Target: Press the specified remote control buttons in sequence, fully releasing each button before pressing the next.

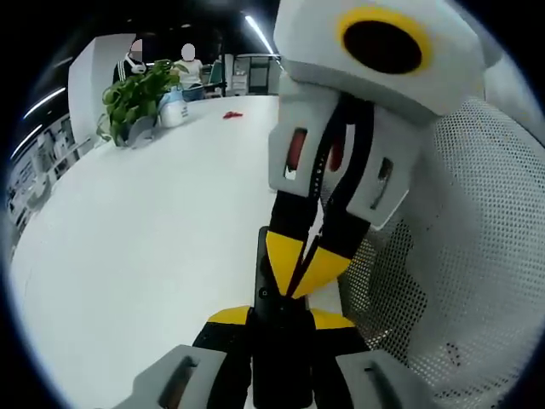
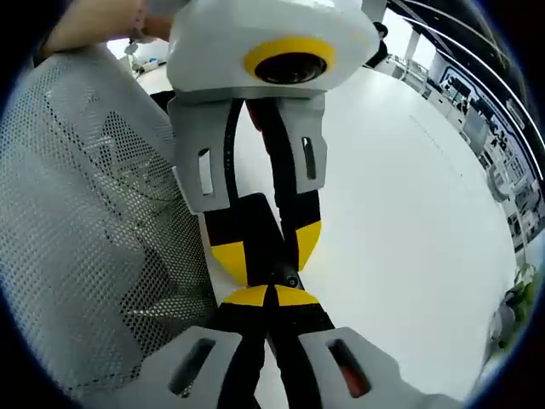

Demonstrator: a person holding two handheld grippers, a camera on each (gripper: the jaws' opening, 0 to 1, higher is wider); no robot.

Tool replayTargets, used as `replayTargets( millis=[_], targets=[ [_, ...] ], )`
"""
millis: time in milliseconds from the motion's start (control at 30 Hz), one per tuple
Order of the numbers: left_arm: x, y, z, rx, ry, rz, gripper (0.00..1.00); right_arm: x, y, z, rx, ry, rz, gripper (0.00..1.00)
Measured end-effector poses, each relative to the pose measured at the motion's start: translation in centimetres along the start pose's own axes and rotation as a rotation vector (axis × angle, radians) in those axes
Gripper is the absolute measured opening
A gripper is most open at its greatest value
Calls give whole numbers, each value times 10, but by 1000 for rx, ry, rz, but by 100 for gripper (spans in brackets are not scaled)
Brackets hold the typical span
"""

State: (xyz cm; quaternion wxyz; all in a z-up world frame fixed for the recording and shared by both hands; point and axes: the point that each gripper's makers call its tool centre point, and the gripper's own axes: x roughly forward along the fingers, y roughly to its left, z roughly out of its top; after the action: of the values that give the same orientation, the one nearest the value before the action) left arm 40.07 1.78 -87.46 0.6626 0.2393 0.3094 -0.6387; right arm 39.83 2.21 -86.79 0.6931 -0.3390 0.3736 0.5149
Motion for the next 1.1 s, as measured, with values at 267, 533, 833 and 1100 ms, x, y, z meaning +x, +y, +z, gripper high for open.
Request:
replayTargets(
  millis=[267,533,833,1100],
  targets=[
    [0,0,1,-5,-6,2,24,-2,-6,3,-48,-4,-45,0],
    [1,-1,2,-5,-9,-2,24,-1,-8,-1,-33,10,-49,0],
    [1,-1,2,-2,-8,-5,24,-2,-9,-1,-20,7,-38,0],
    [1,-2,2,2,-6,-7,24,-3,-6,-2,-20,11,-23,0]
  ],
)
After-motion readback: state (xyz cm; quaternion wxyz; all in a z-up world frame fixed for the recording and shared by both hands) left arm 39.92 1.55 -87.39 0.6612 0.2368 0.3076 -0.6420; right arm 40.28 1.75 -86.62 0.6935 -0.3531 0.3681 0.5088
